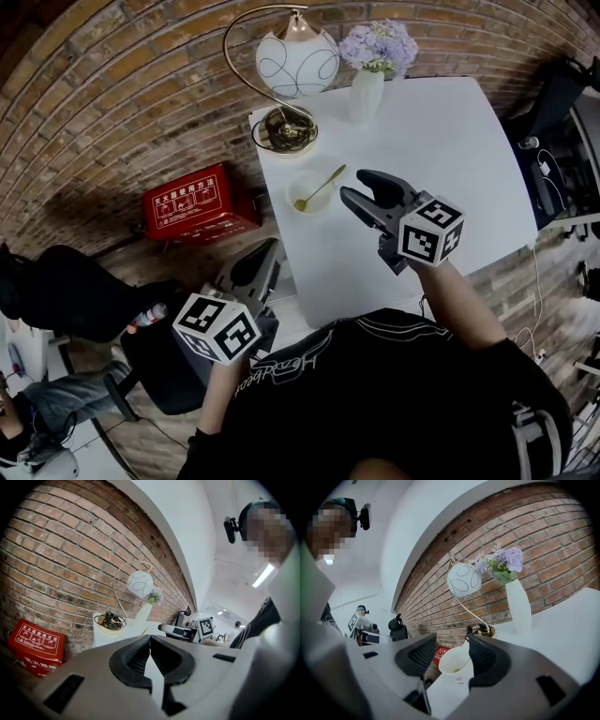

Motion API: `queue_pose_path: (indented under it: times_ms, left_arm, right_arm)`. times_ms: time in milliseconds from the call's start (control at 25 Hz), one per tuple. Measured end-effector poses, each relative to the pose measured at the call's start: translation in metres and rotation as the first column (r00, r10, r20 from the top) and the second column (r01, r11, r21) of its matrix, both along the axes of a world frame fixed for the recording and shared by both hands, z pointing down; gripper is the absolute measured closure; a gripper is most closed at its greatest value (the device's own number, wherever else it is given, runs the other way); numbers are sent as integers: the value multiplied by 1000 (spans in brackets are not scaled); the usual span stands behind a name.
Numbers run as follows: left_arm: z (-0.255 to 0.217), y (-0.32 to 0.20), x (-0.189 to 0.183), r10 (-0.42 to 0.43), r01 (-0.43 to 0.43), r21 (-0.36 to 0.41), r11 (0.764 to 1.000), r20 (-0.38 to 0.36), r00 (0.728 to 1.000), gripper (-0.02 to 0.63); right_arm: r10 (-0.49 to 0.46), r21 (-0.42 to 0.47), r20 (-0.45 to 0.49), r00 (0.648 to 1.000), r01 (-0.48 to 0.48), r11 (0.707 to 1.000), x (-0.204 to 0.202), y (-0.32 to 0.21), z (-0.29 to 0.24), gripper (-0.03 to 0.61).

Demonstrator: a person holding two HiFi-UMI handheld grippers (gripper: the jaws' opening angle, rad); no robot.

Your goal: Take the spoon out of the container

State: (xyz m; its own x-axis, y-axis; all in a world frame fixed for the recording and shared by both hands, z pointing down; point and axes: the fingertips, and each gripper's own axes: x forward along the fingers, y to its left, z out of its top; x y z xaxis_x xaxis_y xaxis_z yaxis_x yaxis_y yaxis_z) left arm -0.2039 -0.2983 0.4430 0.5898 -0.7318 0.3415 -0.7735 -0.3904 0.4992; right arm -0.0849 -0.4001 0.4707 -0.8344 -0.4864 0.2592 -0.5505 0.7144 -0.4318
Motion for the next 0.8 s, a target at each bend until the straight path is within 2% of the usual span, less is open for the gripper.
queue_pose_path:
  times_ms: [320,800]
  left_arm:
    - [20,-17,-12,-21,20,-43,999,-11,1000,609]
    - [37,-28,-19,-51,50,-76,996,-19,998,609]
  right_arm:
    - [2,-43,-58,998,-4,999,-8,-29,46,396]
    - [-27,-70,-82,996,21,997,-20,-45,81,397]
